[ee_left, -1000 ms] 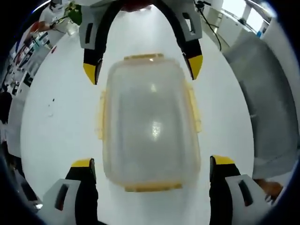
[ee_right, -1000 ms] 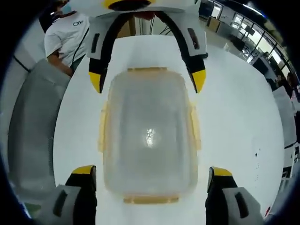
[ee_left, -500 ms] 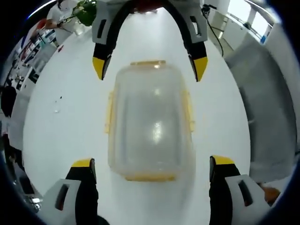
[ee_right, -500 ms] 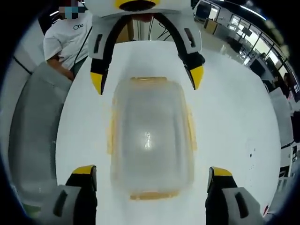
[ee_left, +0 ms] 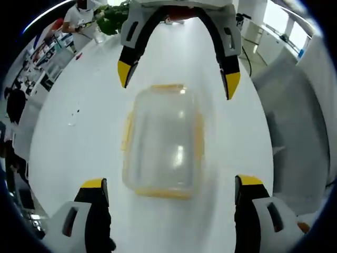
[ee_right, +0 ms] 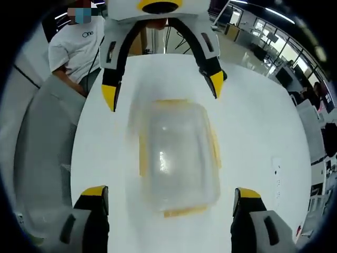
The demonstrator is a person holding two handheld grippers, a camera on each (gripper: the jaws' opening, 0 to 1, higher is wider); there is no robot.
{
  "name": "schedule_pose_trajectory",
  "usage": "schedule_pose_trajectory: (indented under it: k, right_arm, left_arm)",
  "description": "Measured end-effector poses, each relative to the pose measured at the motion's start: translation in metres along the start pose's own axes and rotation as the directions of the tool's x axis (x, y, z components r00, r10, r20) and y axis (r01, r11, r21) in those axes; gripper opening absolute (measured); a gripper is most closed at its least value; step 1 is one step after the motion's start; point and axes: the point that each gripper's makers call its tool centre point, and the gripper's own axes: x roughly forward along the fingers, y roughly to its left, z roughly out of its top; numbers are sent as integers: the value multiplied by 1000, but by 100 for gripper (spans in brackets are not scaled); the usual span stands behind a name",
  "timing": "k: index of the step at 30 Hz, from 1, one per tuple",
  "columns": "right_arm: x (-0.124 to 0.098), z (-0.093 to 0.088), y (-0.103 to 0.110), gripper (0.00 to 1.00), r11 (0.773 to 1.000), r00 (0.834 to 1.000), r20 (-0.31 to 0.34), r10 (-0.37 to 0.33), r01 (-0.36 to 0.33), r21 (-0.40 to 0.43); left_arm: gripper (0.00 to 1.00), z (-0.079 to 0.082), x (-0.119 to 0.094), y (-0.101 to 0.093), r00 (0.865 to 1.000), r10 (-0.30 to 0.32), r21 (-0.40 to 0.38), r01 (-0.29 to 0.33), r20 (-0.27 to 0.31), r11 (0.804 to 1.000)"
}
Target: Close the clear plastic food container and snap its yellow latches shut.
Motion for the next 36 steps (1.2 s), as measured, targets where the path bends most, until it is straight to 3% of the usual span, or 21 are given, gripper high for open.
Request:
schedule_pose_trajectory:
  k: [10, 11, 12, 15, 19, 21, 25, 27, 36]
  right_arm:
    - [-15, 15, 17, 99, 998, 994, 104, -19, 13, 62]
    - [-17, 18, 20, 99, 998, 992, 121, -20, 13, 60]
    - [-19, 22, 23, 99, 997, 990, 142, -24, 13, 71]
    - [-25, 30, 32, 99, 997, 983, 183, -32, 18, 75]
    - [-29, 31, 41, 99, 995, 977, 209, -40, 21, 93]
    - [-33, 37, 48, 99, 992, 964, 260, -52, 18, 129]
    - [-38, 37, 60, 99, 991, 956, 286, -59, 23, 128]
    - [-44, 42, 67, 99, 989, 942, 329, -65, 17, 148]
    - [-61, 42, 93, 99, 988, 915, 392, -92, 36, 150]
  left_arm:
    - [97, 7, -11, -21, 995, 42, -76, -35, 93, 996]
    - [96, 9, -14, -23, 993, 52, -73, -45, 106, 996]
    - [96, 17, -17, -26, 986, 62, -69, -51, 154, 996]
    - [96, 23, -24, -37, 979, 66, -91, -49, 195, 995]
    - [97, 27, -29, -49, 973, 78, -101, -57, 218, 993]
    - [97, 30, -33, -52, 968, 94, -110, -70, 232, 991]
    - [97, 41, -43, -61, 950, 119, -130, -84, 288, 988]
    - [97, 47, -48, -67, 939, 126, -143, -83, 319, 986]
    - [96, 55, -66, -91, 910, 160, -181, -96, 384, 979]
